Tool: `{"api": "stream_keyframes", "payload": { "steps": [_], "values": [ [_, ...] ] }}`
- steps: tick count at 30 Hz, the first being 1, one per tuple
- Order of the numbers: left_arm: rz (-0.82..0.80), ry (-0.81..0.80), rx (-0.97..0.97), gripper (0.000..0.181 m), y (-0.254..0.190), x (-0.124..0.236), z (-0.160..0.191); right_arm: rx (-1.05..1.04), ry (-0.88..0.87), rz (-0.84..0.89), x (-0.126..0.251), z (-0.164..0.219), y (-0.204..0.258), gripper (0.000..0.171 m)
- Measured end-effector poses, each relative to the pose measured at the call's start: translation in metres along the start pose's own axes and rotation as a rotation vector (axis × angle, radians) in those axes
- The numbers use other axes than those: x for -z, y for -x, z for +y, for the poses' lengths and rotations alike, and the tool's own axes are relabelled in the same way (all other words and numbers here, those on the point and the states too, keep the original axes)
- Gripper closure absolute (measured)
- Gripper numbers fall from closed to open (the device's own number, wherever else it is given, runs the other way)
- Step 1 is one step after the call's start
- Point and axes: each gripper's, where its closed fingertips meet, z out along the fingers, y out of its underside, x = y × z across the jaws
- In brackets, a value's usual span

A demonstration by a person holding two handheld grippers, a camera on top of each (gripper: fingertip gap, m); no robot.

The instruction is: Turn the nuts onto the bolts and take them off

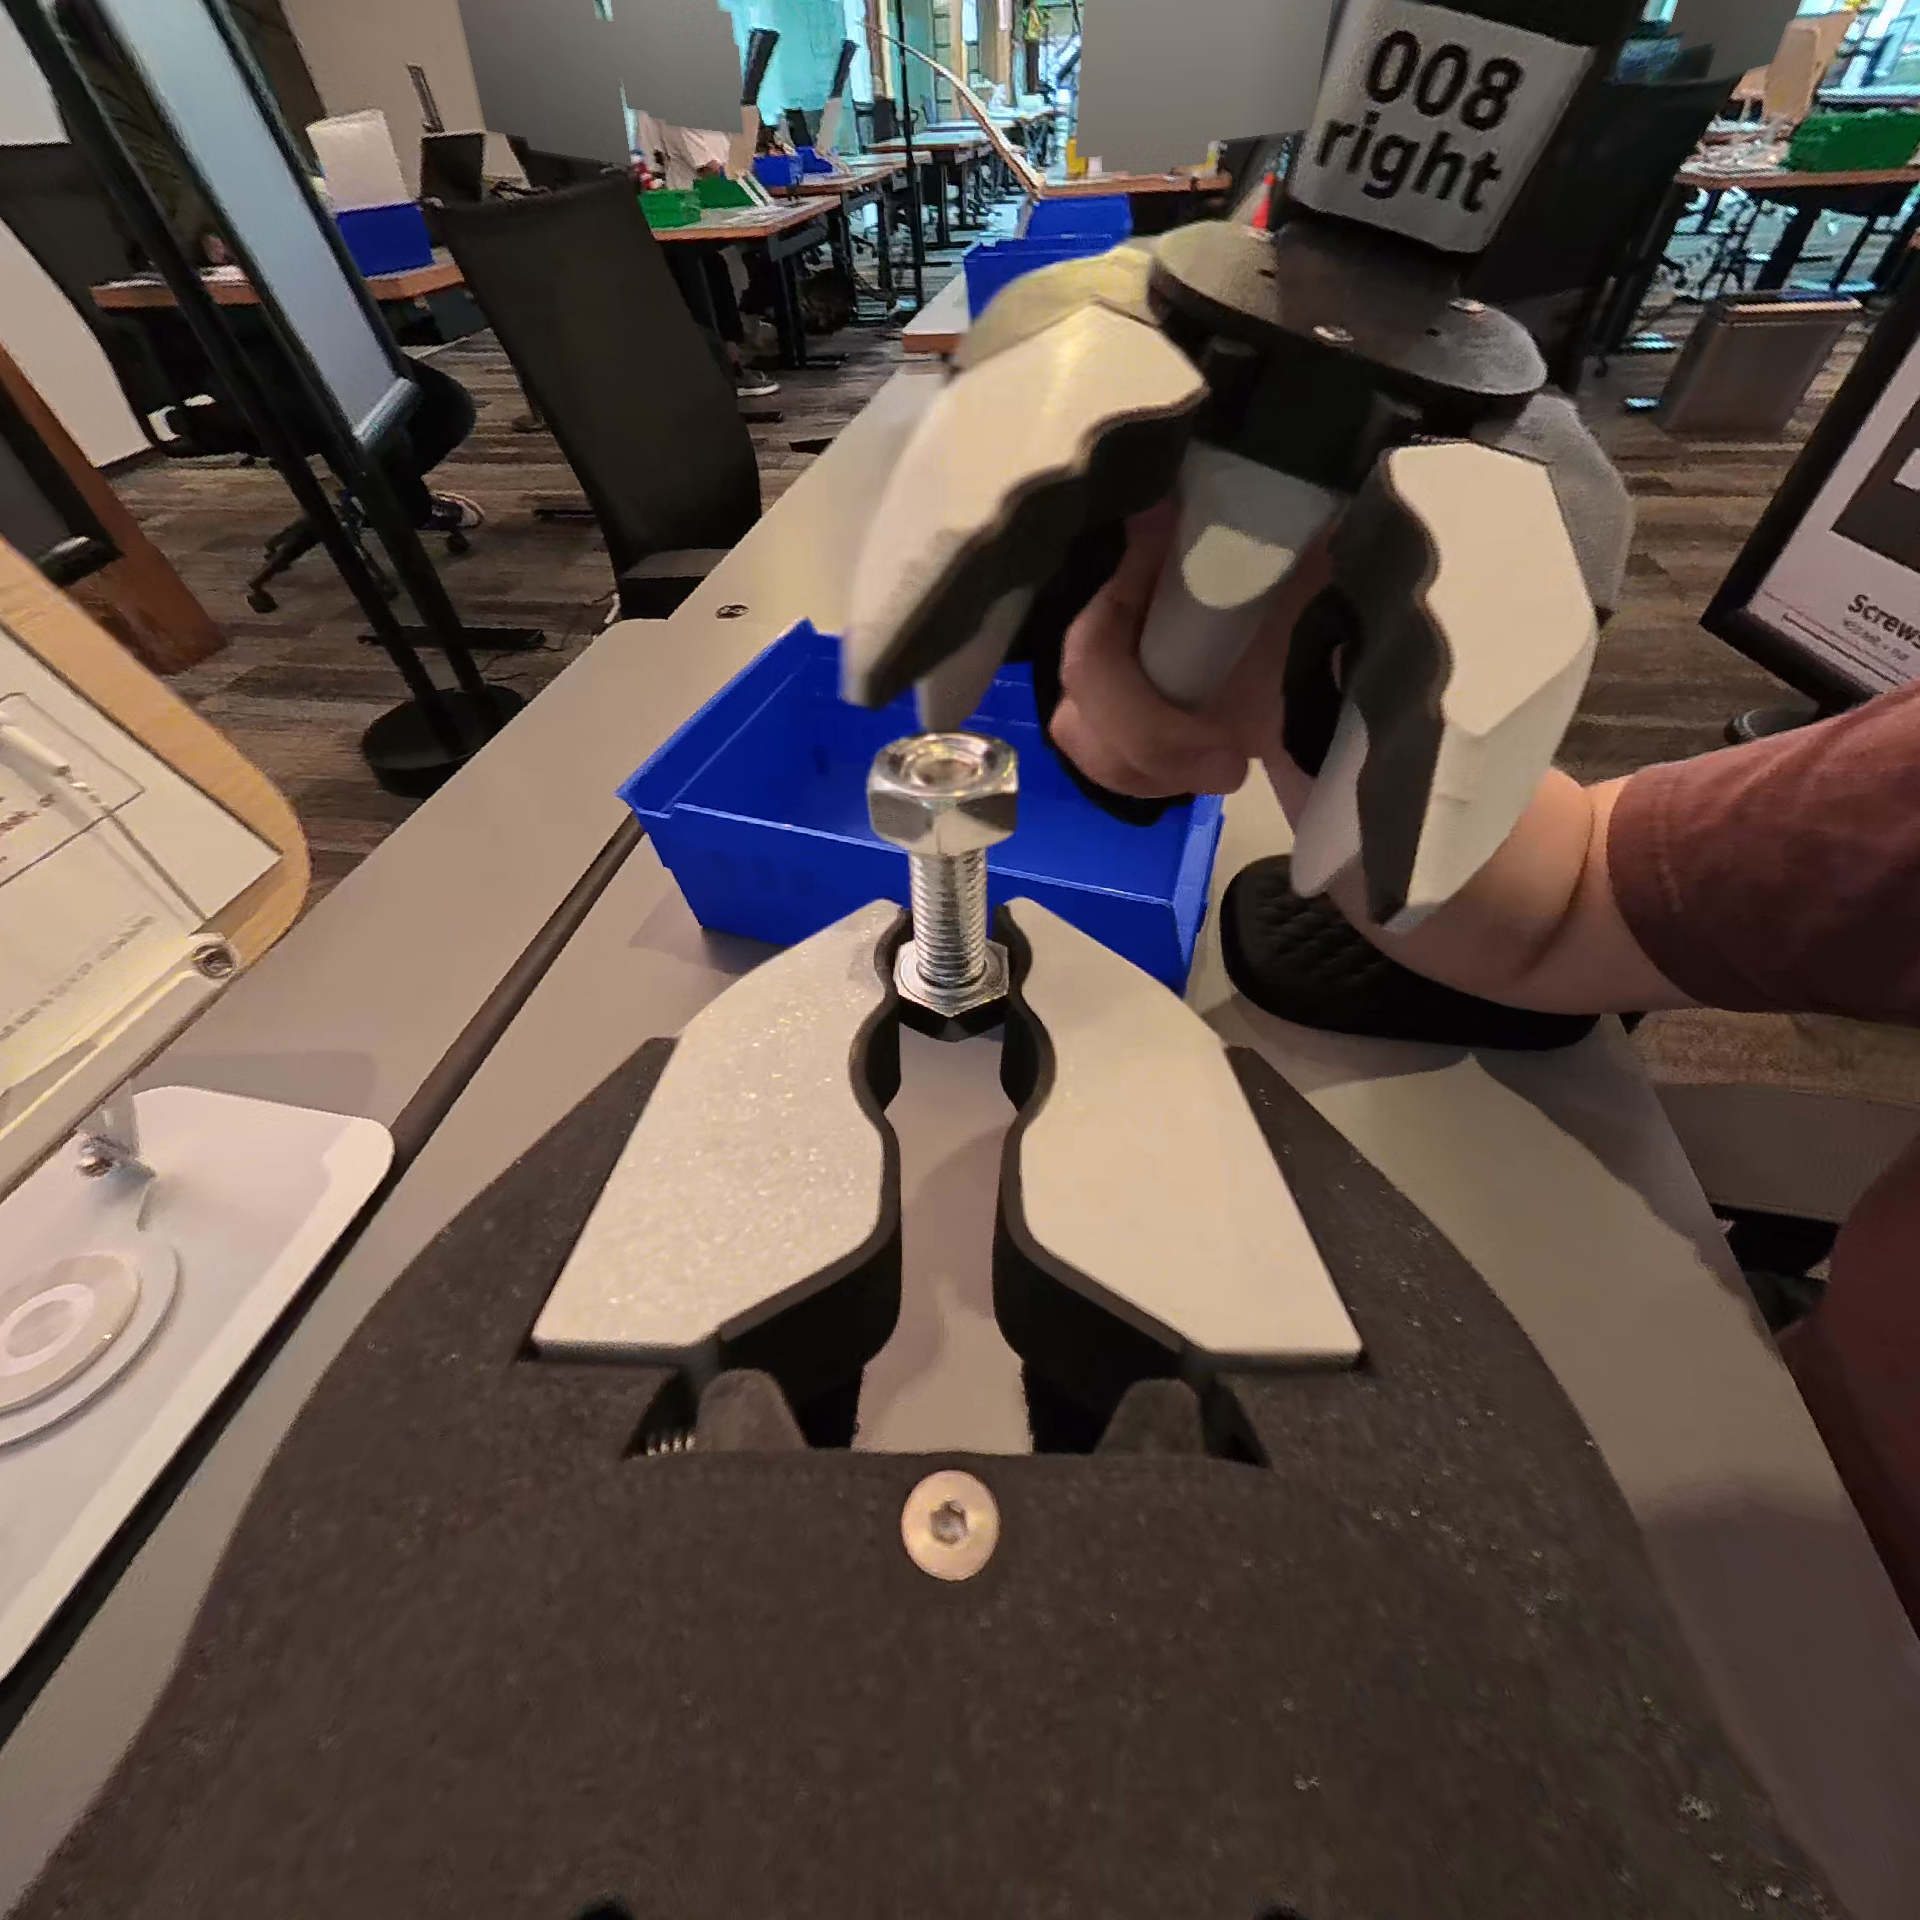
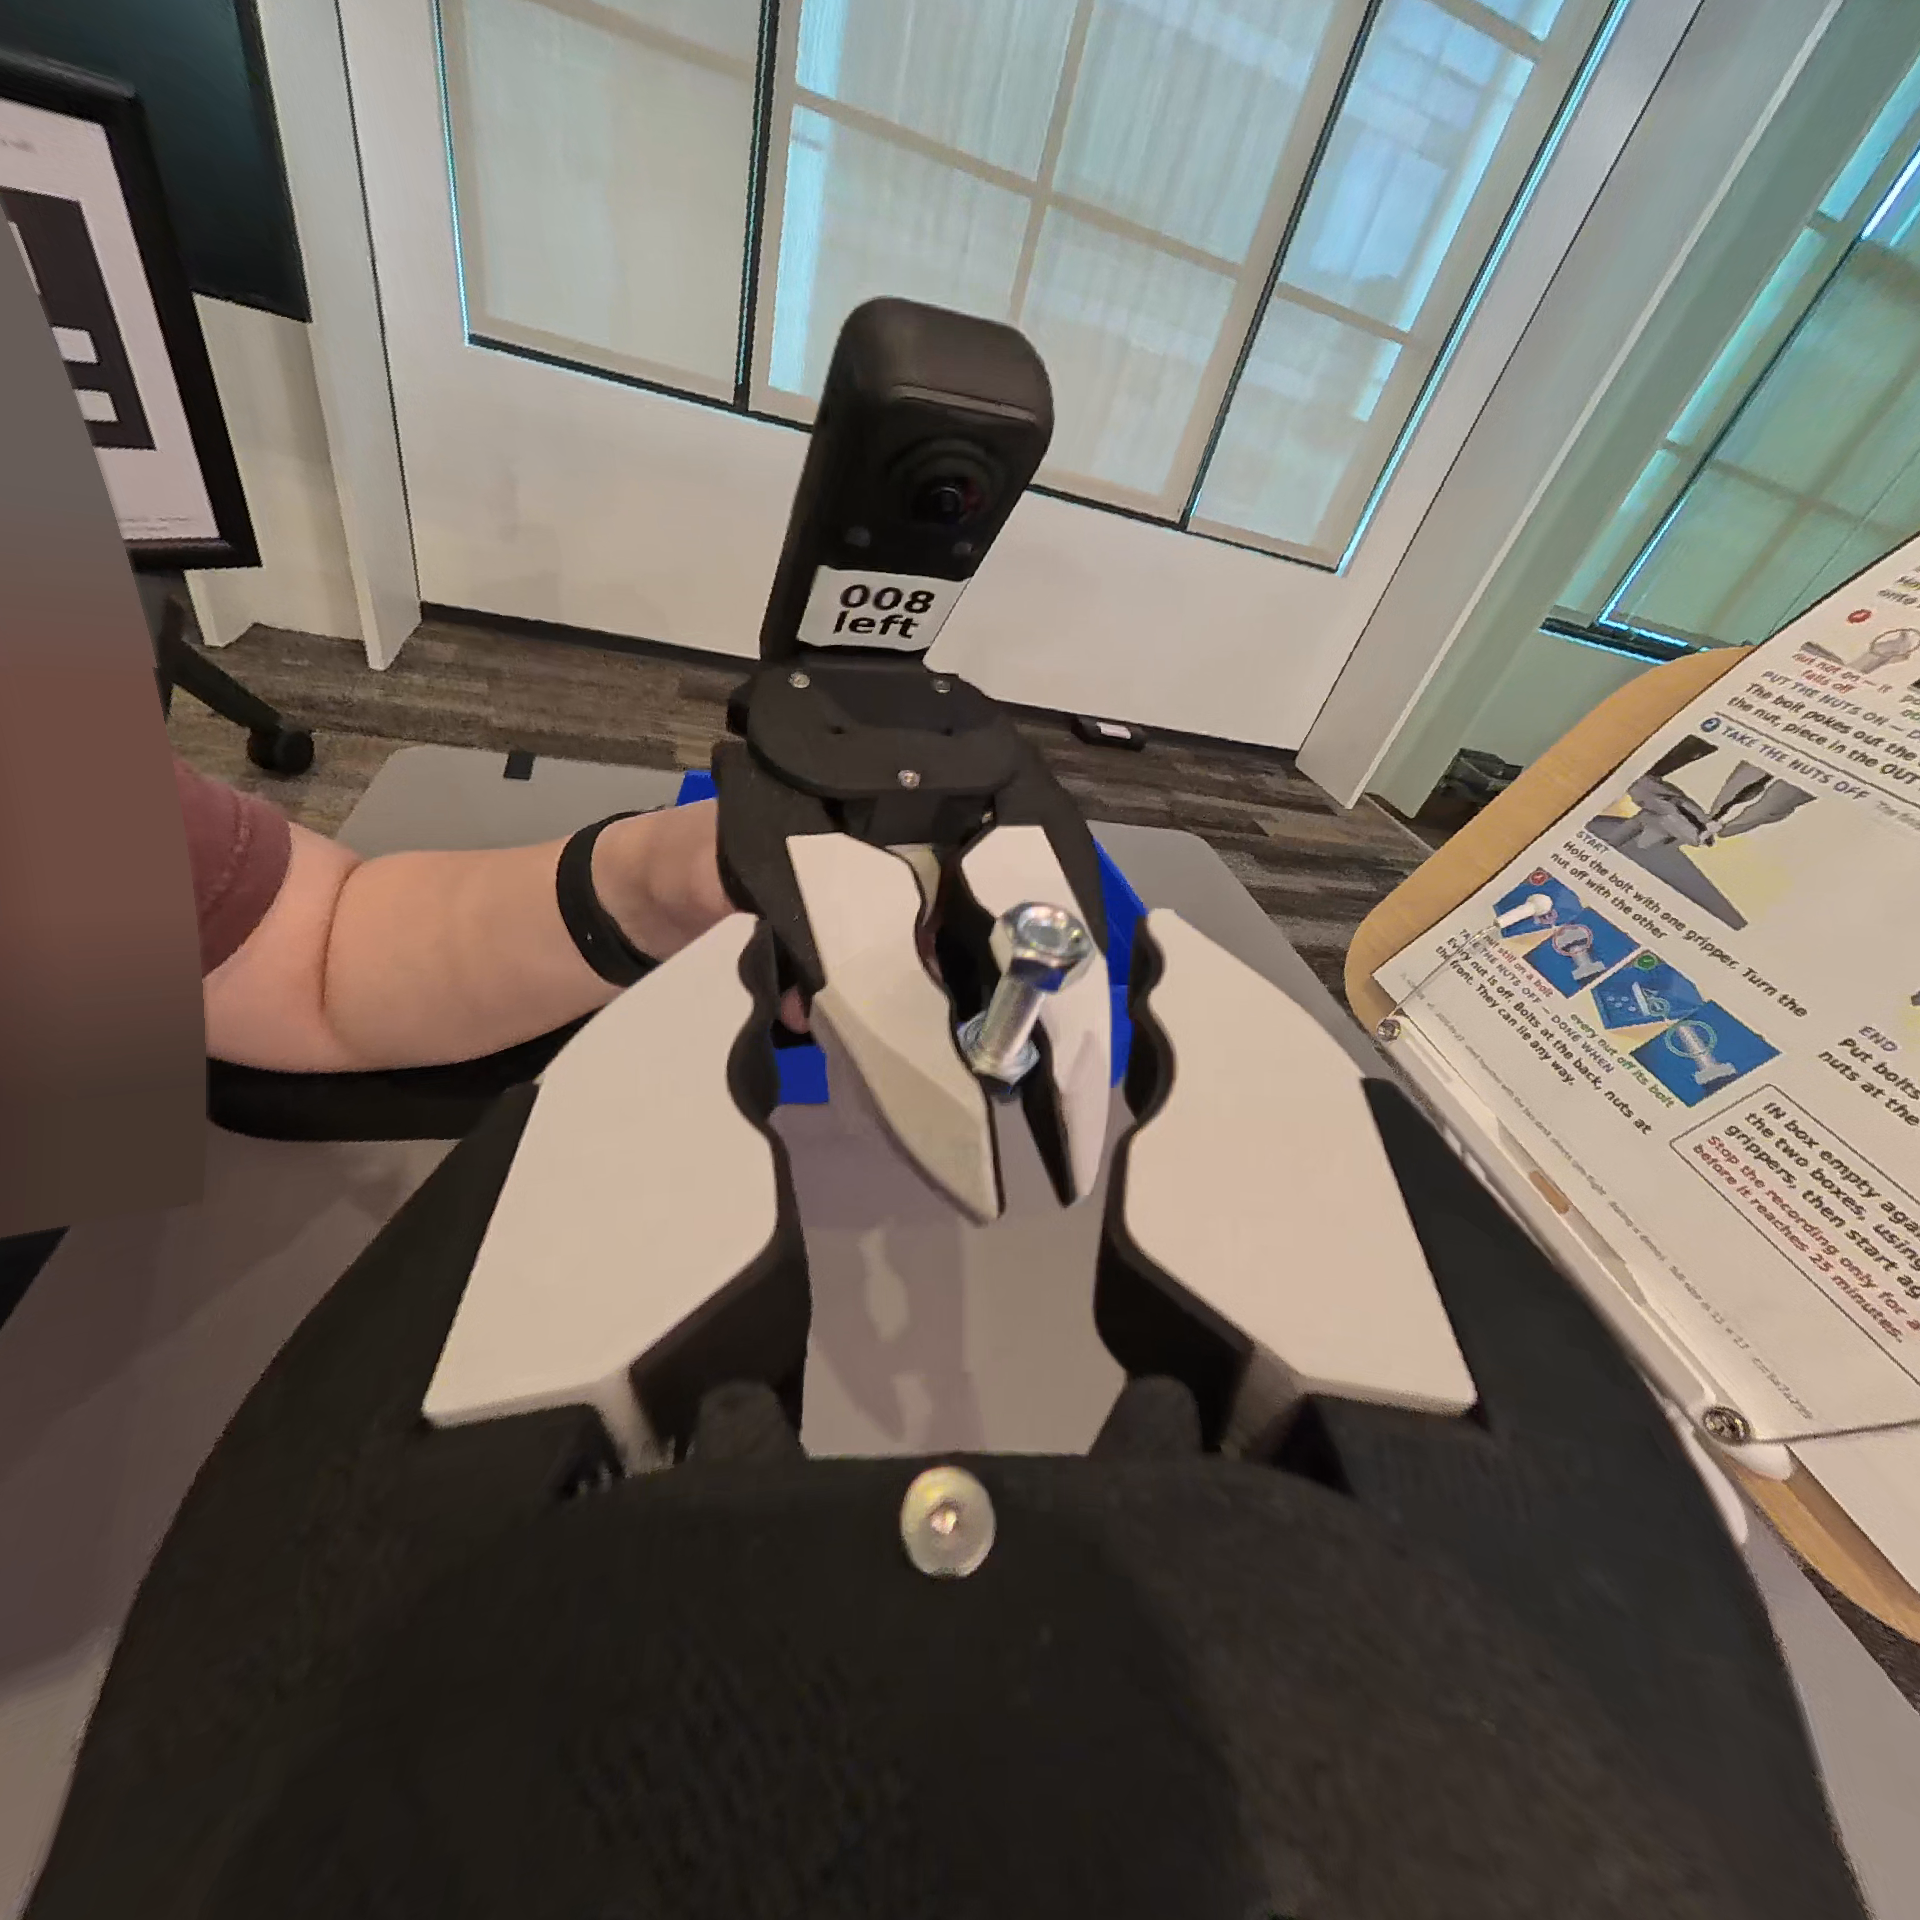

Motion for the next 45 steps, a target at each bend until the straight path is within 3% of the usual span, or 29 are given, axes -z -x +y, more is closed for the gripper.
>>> {"api": "stream_keyframes", "payload": {
  "steps": [6,10,18,23,29,32,37,41,45],
  "values": [
    [-0.006,0.019,-0.023,0.167,-0.003,-0.005,0.002,0.026,0.059,-0.032,-0.008,0.011,0.008,0.100],
    [-0.037,-0.012,0.017,0.167,0.008,0.006,-0.002,0.004,0.086,-0.048,0.003,0.009,0.007,0.117],
    [-0.021,0.031,-0.036,0.167,-0.004,-0.007,0.003,-0.017,0.041,-0.043,-0.013,0.011,0.009,0.097],
    [-0.058,-0.001,0.020,0.167,0.011,0.006,0.000,-0.032,0.112,-0.046,0.005,0.013,0.005,0.114],
    [0.009,0.016,-0.005,0.167,-0.005,-0.005,0.002,-0.041,0.018,-0.018,-0.009,0.008,0.002,0.099],
    [0.005,0.032,-0.013,0.167,-0.006,-0.009,0.005,-0.032,0.064,-0.064,-0.016,0.017,0.011,0.093],
    [-0.048,-0.004,0.043,0.167,0.012,0.006,0.000,-0.015,0.095,-0.063,0.002,0.011,0.010,0.114],
    [0.016,-0.016,0.050,0.167,0.001,0.002,-0.002,-0.024,0.045,-0.003,-0.004,0.008,0.001,0.102],
    [0.013,0.029,0.002,0.167,-0.006,-0.008,0.004,-0.048,0.050,-0.059,-0.013,0.013,0.011,0.097]
  ]
}}
